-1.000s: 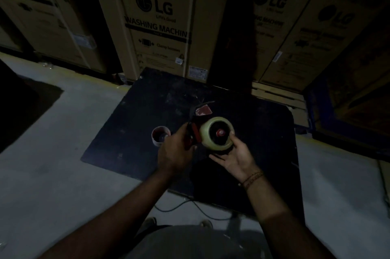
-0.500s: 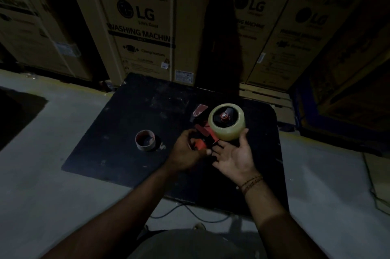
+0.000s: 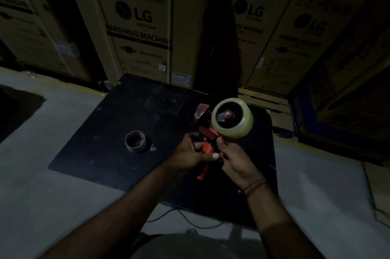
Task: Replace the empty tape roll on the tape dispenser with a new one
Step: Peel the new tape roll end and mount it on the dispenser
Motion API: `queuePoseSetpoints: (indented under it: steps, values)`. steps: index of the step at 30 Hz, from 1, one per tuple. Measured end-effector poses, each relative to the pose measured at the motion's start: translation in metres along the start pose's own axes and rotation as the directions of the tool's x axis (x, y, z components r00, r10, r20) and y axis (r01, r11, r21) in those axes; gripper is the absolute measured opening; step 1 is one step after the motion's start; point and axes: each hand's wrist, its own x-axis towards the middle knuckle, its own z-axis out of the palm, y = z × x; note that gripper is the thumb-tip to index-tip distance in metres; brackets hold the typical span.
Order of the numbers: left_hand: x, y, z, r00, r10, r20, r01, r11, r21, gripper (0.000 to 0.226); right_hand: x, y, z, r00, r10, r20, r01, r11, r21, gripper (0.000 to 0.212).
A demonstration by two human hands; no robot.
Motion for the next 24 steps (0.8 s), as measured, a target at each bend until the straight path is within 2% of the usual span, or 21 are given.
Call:
queuePoseSetpoints:
  steps: [4,6,8,10,13,15,16,17,19,20,22,24]
  values:
    - [-0.001,0.002,0.000,0.997,0.020,0.068,-0.026,0.996,0.086,0.086,-0.002,0.002,-0.002,1.000,-0.011,-0.026,0.010,0.999,-0.050,0.048]
    - [-0.001,0.002,-0.002,0.992,0.076,0.104,-0.096,0.974,0.208,0.080,-0.006,0.004,-0.002,0.998,-0.002,-0.070,-0.004,0.997,-0.076,0.046]
    - [-0.004,0.001,-0.004,0.981,0.183,0.063,-0.192,0.886,0.423,0.087,-0.009,0.008,0.001,0.993,0.006,-0.121,-0.016,0.997,-0.079,0.042]
    - [-0.011,0.001,-0.005,0.963,0.263,0.050,-0.245,0.790,0.561,0.096,-0.015,0.012,0.007,0.987,0.005,-0.161,-0.014,0.998,-0.054,0.040]
    - [-0.018,-0.001,-0.014,0.967,0.255,0.005,-0.166,0.616,0.770,0.113,-0.024,0.014,0.022,0.984,0.002,-0.180,0.001,1.000,0.016,0.041]
    - [-0.019,-0.002,-0.031,0.981,0.195,0.016,-0.120,0.537,0.835,0.124,-0.030,0.017,0.036,0.980,-0.026,-0.198,0.033,0.999,0.034,0.045]
    - [-0.018,-0.002,-0.042,0.990,0.131,0.049,-0.115,0.562,0.819,0.123,-0.033,0.019,0.045,0.977,-0.046,-0.209,0.056,0.998,0.043,0.049]
    - [-0.018,-0.001,-0.054,0.994,0.053,0.096,-0.108,0.634,0.766,0.117,-0.036,0.025,0.053,0.974,-0.066,-0.218,0.080,0.995,0.056,0.050]
    - [-0.017,0.006,-0.077,0.988,-0.050,0.148,-0.050,0.798,0.600,0.106,-0.040,0.041,0.061,0.964,-0.101,-0.245,0.127,0.988,0.092,0.039]
    - [-0.015,0.010,-0.091,0.989,-0.068,0.133,-0.013,0.846,0.534,0.106,-0.041,0.051,0.066,0.954,-0.102,-0.283,0.138,0.984,0.113,0.033]
    - [-0.009,0.019,-0.111,0.992,-0.113,0.059,0.073,0.883,0.464,0.109,-0.048,0.067,0.070,0.933,-0.087,-0.350,0.136,0.983,0.119,0.024]
    - [0.002,0.018,-0.130,0.974,-0.221,0.038,0.190,0.901,0.389,0.104,-0.054,0.085,0.081,0.922,-0.069,-0.381,0.114,0.989,0.097,0.022]
